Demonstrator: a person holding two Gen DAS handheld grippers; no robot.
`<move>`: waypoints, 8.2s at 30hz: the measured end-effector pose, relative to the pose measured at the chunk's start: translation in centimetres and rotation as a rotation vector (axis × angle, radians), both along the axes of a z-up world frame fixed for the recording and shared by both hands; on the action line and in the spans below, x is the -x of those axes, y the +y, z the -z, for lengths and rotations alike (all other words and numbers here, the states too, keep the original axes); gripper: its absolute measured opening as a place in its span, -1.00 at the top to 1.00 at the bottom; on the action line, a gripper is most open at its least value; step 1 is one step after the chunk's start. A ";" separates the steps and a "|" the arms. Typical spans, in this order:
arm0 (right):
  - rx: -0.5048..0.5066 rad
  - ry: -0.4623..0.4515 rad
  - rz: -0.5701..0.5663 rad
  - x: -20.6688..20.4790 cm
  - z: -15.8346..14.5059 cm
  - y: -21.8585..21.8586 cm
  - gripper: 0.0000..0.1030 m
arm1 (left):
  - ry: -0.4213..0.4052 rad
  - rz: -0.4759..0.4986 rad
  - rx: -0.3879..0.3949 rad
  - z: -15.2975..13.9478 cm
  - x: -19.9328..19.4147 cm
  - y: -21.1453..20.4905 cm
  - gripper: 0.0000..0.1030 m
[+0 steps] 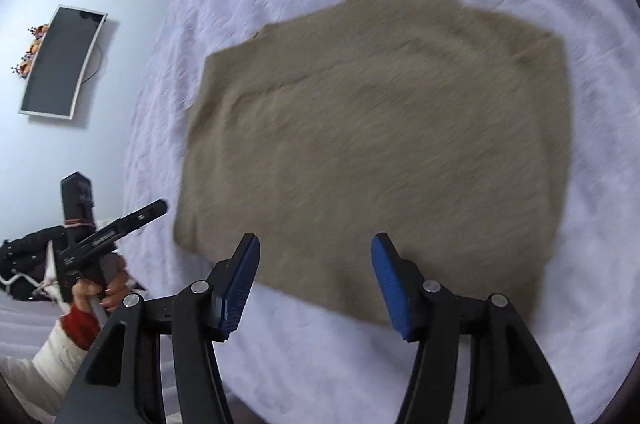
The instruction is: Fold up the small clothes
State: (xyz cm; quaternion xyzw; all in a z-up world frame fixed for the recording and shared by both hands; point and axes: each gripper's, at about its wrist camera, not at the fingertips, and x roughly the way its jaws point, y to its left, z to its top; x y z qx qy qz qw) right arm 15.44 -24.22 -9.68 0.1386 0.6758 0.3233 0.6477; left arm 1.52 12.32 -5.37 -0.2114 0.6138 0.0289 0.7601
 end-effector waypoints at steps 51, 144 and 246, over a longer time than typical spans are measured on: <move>0.353 -0.220 -0.232 -8.8 1.7 31.6 0.87 | -0.041 0.057 0.068 5.3 3.8 -1.7 0.87; 0.508 0.106 -0.500 -16.1 6.0 32.5 -0.52 | -0.228 0.109 -0.347 2.1 -5.7 -7.3 -0.42; 0.362 -0.057 -0.208 -0.5 4.4 -2.2 -0.44 | 0.132 -0.228 0.092 3.5 1.3 -7.9 -0.99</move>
